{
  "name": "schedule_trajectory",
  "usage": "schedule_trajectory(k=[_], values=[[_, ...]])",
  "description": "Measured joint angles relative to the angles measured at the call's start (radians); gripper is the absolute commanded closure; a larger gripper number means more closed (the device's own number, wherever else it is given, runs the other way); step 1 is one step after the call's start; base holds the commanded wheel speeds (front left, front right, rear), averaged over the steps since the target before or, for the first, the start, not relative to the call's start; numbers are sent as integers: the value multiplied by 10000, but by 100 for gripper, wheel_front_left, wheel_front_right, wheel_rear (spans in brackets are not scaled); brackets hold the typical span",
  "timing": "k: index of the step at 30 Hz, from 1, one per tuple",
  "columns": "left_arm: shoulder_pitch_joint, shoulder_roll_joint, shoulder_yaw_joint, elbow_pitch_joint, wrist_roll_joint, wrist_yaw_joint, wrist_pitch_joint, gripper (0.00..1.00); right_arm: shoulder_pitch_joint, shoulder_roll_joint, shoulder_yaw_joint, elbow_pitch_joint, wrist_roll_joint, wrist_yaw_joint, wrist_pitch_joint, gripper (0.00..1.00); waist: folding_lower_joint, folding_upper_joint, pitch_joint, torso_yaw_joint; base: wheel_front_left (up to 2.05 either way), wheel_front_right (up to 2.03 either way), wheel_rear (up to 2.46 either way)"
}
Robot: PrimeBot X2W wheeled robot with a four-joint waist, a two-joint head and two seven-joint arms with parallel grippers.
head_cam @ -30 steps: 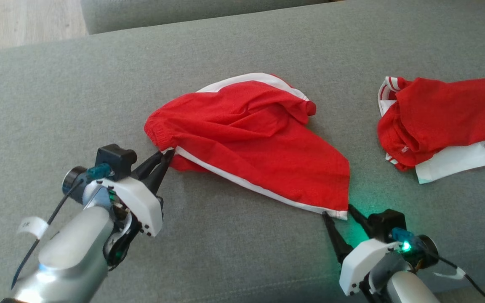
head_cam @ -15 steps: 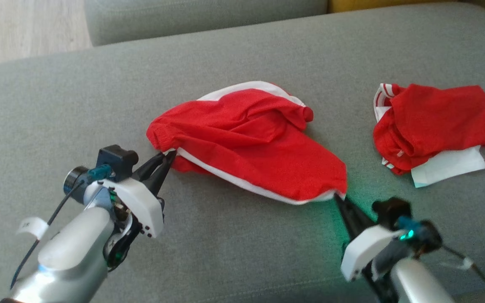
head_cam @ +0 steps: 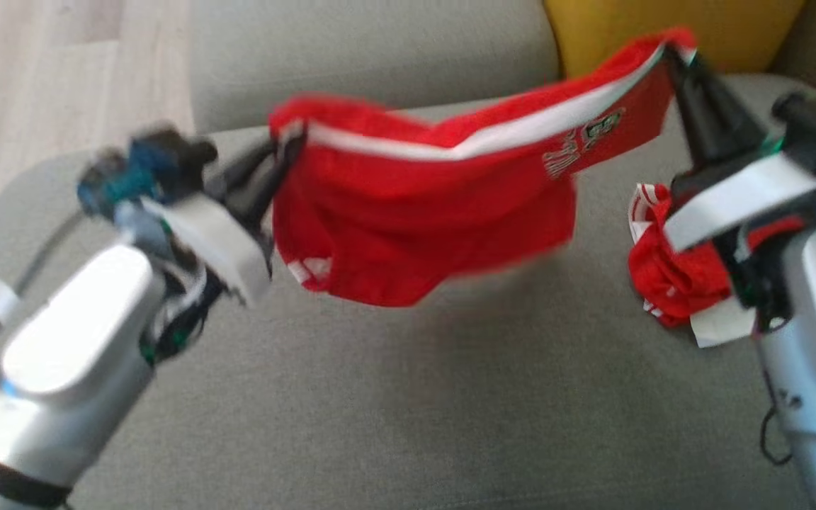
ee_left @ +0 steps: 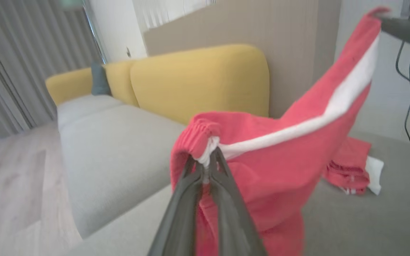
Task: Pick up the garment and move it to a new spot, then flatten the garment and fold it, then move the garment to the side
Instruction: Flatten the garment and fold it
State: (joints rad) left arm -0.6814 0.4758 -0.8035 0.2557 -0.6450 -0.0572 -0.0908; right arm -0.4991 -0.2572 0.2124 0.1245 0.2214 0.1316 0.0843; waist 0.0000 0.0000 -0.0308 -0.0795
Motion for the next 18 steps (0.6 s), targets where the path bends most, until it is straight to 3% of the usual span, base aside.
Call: schedule_trajectory(k=[8, 12, 18], values=[[-350, 506, 522, -2203, -721, 677, 1089, 100, -149, 23, -591, -1145, 107, 0, 836, 100, 0, 0, -620, 383, 0, 0, 0], [86, 974, 767, -3212, -1003, 1151, 1618, 100, 523, 272, -874, -1883, 100, 0, 1459, 100, 0, 0, -708, 497, 0, 0, 0], [665, 1323, 1124, -3691, -1480, 1641, 1925, 100, 985, 493, -1108, -2180, 61, 0, 2176, 100, 0, 0, -418, 531, 0, 0, 0]])
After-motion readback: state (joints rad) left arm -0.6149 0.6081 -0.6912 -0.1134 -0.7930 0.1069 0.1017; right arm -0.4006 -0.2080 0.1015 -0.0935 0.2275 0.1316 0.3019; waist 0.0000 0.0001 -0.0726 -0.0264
